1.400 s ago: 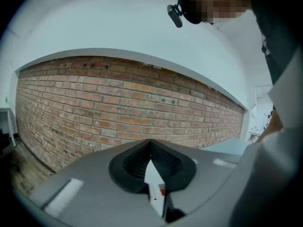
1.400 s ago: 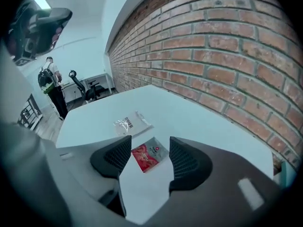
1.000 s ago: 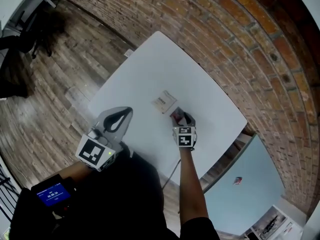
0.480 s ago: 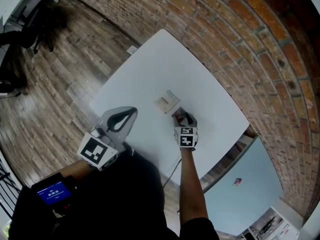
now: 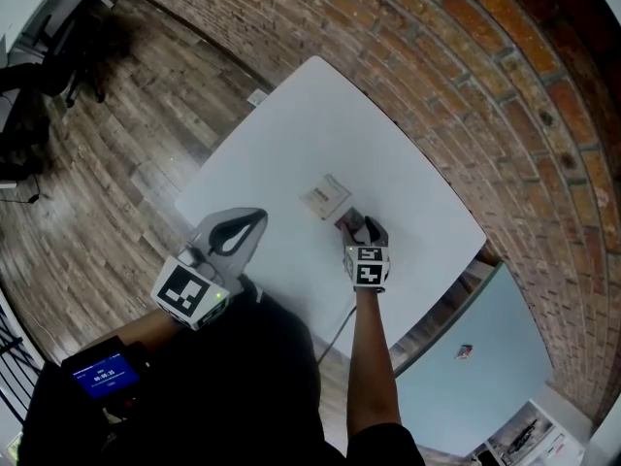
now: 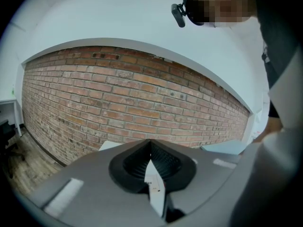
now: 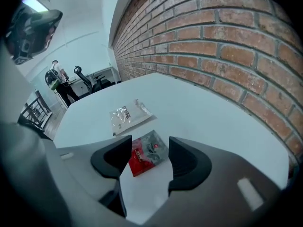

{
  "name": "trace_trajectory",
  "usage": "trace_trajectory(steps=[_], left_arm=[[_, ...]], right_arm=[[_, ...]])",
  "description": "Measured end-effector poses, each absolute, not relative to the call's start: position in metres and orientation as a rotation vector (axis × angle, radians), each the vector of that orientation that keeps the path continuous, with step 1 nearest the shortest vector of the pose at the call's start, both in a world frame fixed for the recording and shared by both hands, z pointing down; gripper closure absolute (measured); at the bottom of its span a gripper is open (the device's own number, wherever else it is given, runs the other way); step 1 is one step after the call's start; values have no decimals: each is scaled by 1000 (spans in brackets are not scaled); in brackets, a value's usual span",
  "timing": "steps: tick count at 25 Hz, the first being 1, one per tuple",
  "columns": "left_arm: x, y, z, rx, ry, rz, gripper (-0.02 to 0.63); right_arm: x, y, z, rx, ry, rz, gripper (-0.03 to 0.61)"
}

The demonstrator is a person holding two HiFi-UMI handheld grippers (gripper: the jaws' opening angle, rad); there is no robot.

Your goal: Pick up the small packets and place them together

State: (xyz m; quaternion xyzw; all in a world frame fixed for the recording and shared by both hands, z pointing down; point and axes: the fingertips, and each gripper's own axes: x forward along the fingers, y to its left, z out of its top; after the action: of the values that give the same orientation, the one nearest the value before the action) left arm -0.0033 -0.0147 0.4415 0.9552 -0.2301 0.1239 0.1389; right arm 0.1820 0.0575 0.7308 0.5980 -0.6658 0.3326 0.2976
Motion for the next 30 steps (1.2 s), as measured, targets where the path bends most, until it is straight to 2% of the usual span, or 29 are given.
trace_trajectory(steps=[5,17,30], left_arm=[[-9,-15,445,2756,-679,376,614],[-33,-19,445,2749,-724,392,614],[-45,-22,451,2769,-738,420,614]], right_arm=[[179,48,718,1589,-1805,829,331],[114,-6,720,1304,-1887,576,318],[133,1,742,1297,-1799,645,291]])
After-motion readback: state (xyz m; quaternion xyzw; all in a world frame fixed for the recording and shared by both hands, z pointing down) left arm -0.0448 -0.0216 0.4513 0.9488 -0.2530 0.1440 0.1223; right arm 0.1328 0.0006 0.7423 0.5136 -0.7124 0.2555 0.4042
